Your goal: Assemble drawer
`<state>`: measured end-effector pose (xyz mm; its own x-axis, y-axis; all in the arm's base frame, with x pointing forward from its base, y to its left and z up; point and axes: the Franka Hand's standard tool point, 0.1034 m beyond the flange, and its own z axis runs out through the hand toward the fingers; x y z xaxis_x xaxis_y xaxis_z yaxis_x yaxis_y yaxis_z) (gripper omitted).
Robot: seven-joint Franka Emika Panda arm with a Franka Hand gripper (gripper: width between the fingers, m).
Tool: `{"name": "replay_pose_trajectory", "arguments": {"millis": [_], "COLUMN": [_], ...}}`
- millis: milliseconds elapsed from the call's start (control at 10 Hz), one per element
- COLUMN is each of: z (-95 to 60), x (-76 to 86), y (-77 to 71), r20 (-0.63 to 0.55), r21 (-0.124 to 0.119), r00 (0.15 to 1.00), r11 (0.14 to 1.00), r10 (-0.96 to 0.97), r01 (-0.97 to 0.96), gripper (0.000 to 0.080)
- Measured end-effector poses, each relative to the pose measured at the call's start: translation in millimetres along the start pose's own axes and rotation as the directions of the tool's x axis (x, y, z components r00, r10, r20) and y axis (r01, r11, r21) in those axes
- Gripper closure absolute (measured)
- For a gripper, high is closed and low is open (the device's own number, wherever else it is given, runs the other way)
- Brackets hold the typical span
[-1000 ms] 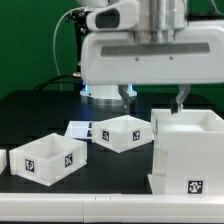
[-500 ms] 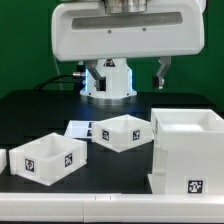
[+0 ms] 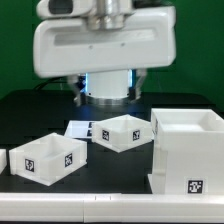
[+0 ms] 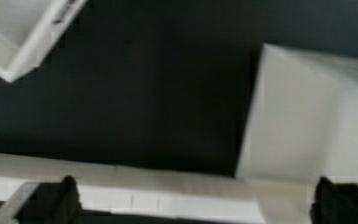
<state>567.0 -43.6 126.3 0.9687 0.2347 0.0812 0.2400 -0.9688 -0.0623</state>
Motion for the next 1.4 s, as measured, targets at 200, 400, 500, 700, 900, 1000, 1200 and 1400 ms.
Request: {"name": "replay_pose_trajectory", "arguments": {"millis": [200,400,500,700,900,1000,1200,1400], "z": [-0.8,0.5,0.7,2.7,16.8,23.5,32.1,32.3], "x": [-16.7,-16.0,-16.2,-19.1,-54.1,-74.6,-103.4,-103.3], "y": [9.9,8.9,9.1,11.3,40.4,53.9,70.2,71.0], "r20": [-0.015,-0.012,-0.012,-0.012,-0.056,-0.058,-0.070,-0.063], "r21": [-0.001,-0.001,-0.001,0.000,-0.010,-0.029,-0.021,-0.025], "r00": [0.999,0.999,0.999,0.998,0.940,0.895,0.906,0.899], "r11": [0.999,0.999,0.999,0.998,0.941,0.897,0.909,0.901], "r10": [-0.049,-0.044,-0.044,-0.068,-0.338,-0.441,-0.418,-0.433], "r01": [0.049,0.044,0.044,0.068,0.338,0.440,0.417,0.432], "gripper": [0.0150,0.0150,0.0150,0.0150,0.0150,0.0150,0.0150,0.0150]}}
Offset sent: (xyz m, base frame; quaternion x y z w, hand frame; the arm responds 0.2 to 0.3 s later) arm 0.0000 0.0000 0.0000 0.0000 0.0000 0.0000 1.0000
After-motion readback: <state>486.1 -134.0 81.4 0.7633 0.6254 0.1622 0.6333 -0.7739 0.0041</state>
